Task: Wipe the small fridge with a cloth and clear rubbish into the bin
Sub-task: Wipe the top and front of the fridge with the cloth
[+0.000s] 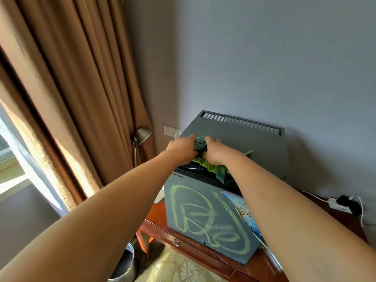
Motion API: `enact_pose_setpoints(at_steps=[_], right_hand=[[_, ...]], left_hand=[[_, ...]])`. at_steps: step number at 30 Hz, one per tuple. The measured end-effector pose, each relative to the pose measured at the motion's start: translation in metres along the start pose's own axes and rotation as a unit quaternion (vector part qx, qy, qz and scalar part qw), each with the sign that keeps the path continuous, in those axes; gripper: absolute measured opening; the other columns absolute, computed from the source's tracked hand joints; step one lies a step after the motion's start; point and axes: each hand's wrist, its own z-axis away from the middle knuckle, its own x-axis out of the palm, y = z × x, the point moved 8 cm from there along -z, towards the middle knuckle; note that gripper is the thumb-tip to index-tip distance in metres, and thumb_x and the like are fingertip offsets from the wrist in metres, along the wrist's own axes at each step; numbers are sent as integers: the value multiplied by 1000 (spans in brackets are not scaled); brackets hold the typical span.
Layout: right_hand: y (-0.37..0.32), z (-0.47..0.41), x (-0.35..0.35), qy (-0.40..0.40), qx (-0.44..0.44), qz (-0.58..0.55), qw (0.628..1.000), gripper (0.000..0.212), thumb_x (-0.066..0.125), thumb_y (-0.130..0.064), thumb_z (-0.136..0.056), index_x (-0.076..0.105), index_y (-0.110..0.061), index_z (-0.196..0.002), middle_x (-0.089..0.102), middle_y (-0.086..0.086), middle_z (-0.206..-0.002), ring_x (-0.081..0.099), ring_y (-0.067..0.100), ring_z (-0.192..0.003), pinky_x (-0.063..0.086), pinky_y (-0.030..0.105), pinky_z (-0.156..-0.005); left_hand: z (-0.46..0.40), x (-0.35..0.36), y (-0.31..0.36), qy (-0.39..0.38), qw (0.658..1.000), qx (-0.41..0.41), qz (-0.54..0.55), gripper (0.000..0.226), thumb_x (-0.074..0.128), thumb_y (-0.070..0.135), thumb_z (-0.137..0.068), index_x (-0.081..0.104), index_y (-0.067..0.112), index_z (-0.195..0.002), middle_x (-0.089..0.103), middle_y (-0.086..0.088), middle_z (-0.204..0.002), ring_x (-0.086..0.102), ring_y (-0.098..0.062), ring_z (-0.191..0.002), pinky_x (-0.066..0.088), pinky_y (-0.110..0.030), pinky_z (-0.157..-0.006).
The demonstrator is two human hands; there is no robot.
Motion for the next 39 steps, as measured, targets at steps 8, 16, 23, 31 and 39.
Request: enact_pose_setpoints(at_steps=[8, 16, 23, 31, 39], right_hand=[[-2, -19, -8, -23, 6, -4, 1000, 70, 50, -21, -101, 10, -26, -158, 25, 19, -153, 49, 41, -118, 45, 41, -80], [-8, -61, -20, -29, 10, 0, 1000, 70, 51, -21, -100, 11, -23, -158, 33, 21, -147, 52, 42, -116, 45, 38, -69], [-14, -117, -35, -31, 14, 25, 999, 64, 48, -18, -101, 14, -18, -155, 31, 23, -144, 53, 43, -116, 43, 38, -66], [-20, -161, -47, -23, -12, 25, 999, 65, 49, -17, -98, 18, -16, -155, 41, 23, -137, 53, 37, -113, 41, 35, -63], [-16, -148, -39, -19, -2, 9, 1000, 63, 45, -17, -100, 13, -23, -154, 20, 18, -154, 40, 45, -131, 46, 52, -99]], left_hand=[[-23, 0, -8, -51, 999, -5, 14, 49, 64, 40, -90, 51, 25, -134, 67, -9, -119, 57, -31, -116, 46, -44, -99], [-64, -2, -19, -49, 998, -23, 26, 45, 64, 36, -89, 54, 27, -132, 68, -7, -116, 63, -30, -103, 49, -43, -96], [-117, 0, -35, -39, 998, -47, 27, 46, 67, 35, -87, 53, 26, -130, 66, -5, -107, 62, -31, -102, 50, -43, -94], [-162, 3, -50, -22, 997, -62, 28, 27, 63, 38, -84, 51, 33, -107, 63, 1, -95, 64, -31, -99, 50, -43, -93], [-146, 0, -49, -10, 998, -66, 0, 42, 62, 41, -89, 49, 28, -126, 68, -3, -107, 62, -31, -103, 42, -39, -89]])
